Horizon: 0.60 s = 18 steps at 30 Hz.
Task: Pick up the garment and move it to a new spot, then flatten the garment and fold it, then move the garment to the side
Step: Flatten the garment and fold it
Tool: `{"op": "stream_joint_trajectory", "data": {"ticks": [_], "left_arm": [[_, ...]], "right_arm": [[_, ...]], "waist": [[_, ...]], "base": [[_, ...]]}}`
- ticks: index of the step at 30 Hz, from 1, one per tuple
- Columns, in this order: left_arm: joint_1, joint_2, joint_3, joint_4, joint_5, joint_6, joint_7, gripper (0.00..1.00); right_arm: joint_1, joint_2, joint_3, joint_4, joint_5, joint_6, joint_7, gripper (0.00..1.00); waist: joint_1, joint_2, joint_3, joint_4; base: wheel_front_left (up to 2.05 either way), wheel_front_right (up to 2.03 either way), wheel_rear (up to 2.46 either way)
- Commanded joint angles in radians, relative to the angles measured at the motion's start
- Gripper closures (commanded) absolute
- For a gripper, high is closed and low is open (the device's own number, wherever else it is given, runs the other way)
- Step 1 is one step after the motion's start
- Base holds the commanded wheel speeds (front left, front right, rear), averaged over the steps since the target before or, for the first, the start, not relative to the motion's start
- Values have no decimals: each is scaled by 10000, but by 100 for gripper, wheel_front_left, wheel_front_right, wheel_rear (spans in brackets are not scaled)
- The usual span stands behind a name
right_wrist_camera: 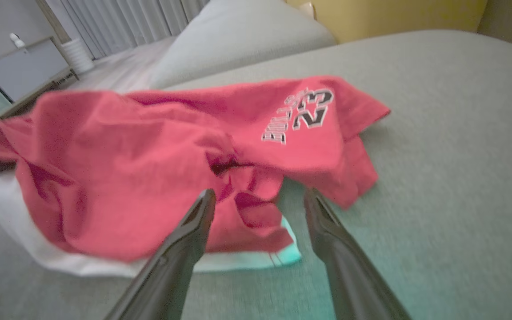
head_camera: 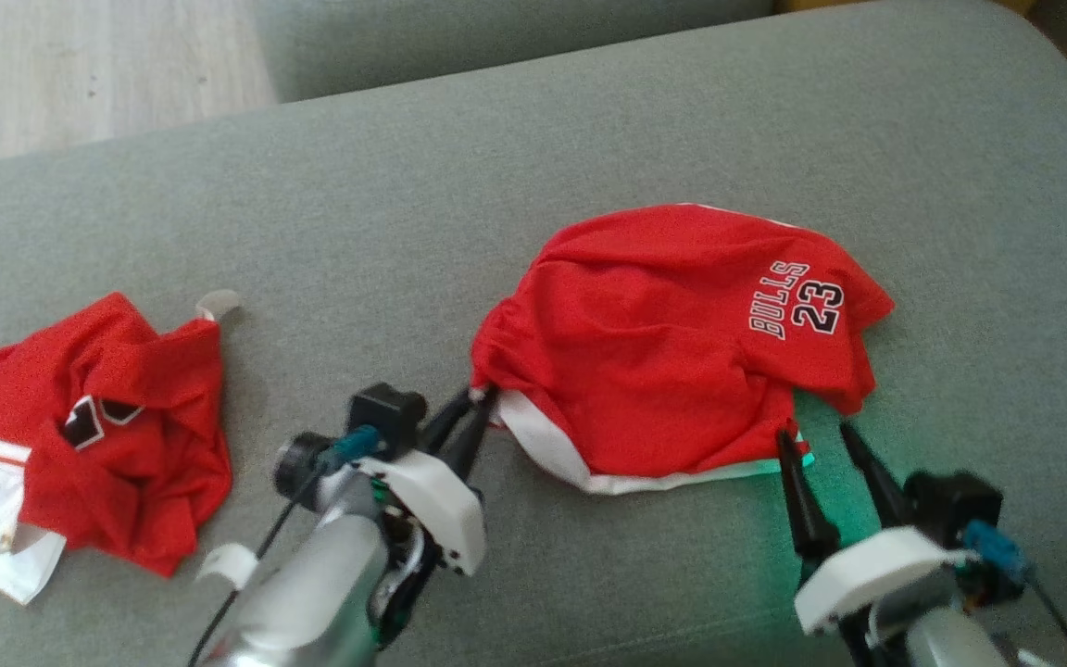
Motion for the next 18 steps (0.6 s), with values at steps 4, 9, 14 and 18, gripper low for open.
{"op": "stream_joint_trajectory", "data": {"ticks": [4, 9, 14, 18], "left_arm": [[125, 499, 735, -951, 366, 290, -129, 100], [433, 665, 870, -1407, 635, 293, -130, 100], [591, 635, 909, -1548, 763, 278, -130, 100], [641, 590, 893, -1550, 824, 231, -131, 100]], "right_arm": [[96, -24, 17, 151, -247, -9, 171, 0], [-46, -16, -161, 673, 46, -9, 179, 0], [-363, -15, -136, 1312, 100, -9, 212, 0], [-669, -14, -133, 1772, 48, -9, 109, 0]], "waist": [[0, 0, -139, 173], [0, 0, -183, 380], [0, 0, -187, 535], [0, 0, -145, 604]], "base": [[0, 0, 0], [0, 0, 0], [0, 0, 0], [0, 0, 0]]}}
